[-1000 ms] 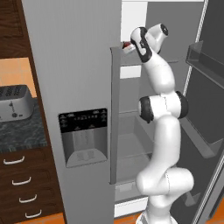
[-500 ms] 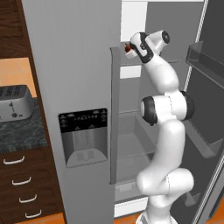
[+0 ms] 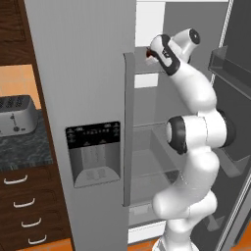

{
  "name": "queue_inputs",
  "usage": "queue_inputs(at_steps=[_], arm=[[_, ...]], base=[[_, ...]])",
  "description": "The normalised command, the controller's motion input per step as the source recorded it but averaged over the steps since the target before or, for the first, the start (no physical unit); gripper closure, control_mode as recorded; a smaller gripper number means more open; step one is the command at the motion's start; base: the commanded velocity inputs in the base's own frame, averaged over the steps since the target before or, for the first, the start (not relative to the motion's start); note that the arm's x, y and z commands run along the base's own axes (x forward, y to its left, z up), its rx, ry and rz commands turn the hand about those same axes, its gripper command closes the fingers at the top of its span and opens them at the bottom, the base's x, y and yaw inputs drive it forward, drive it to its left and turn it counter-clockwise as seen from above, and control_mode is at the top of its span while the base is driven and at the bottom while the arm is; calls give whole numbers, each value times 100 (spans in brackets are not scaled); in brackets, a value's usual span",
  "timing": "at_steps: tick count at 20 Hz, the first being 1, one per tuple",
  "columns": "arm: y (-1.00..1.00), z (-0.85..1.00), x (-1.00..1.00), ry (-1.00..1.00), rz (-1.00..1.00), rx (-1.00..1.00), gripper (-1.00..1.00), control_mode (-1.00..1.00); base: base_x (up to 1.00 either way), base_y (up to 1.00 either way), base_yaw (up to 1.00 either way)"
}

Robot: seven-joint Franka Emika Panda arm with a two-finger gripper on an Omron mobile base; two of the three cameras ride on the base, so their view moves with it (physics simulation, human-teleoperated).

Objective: Place one bell pepper and one steak in each tupperware on the nearby counter, to pack two identical lunches.

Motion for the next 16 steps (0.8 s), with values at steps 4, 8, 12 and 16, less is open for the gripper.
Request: queue_inputs(at_steps=[4, 8, 12, 16], arm=[[0, -1, -100, 11, -13, -4, 100, -100], [-1, -13, -100, 8, -15, -5, 100, -100], [-1, -2, -100, 10, -17, 0, 100, -100], [0, -31, -100, 8, -15, -3, 100, -100]], base=[[0, 0, 0], [0, 0, 0], [0, 0, 0], [0, 0, 0]])
